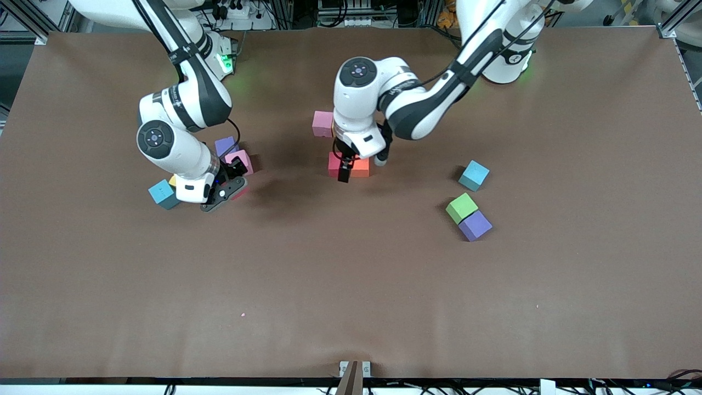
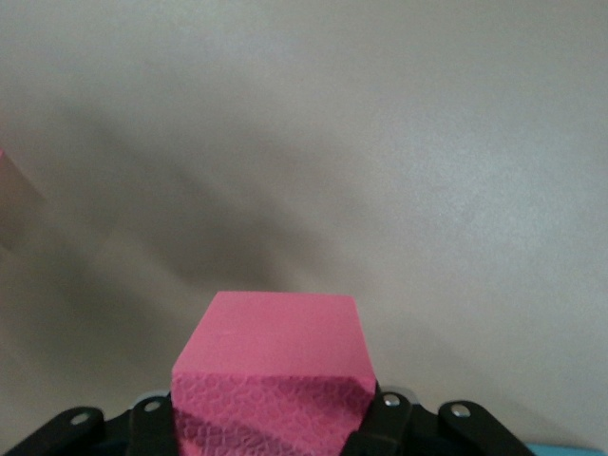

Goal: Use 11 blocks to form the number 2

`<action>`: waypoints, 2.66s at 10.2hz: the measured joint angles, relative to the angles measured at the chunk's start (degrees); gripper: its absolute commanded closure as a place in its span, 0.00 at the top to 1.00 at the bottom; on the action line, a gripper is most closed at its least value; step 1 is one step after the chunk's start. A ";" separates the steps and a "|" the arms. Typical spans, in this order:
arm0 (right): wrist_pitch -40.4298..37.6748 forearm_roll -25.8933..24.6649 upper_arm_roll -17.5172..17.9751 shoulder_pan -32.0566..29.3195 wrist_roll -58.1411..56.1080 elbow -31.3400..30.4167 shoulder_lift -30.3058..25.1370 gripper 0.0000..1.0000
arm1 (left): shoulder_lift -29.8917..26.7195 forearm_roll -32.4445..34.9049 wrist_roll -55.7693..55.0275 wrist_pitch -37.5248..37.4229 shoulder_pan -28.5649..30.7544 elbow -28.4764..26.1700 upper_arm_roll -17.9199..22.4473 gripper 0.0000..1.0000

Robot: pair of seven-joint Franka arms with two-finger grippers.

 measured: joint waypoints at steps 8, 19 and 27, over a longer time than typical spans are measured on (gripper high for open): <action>7.17 -12.29 0.08 14.09 -5.97 2.50 5.28 0.33 | -4.61 -1.82 28.14 -7.99 12.05 1.87 -0.04 1.00; 11.39 -14.69 0.08 25.17 -6.05 4.39 15.49 0.31 | -7.15 -2.27 73.78 -18.98 25.59 1.00 -0.48 1.00; 12.41 -14.79 0.11 26.98 -6.04 4.59 16.32 0.31 | -5.44 -2.27 85.41 -15.08 31.46 -2.43 -0.38 1.00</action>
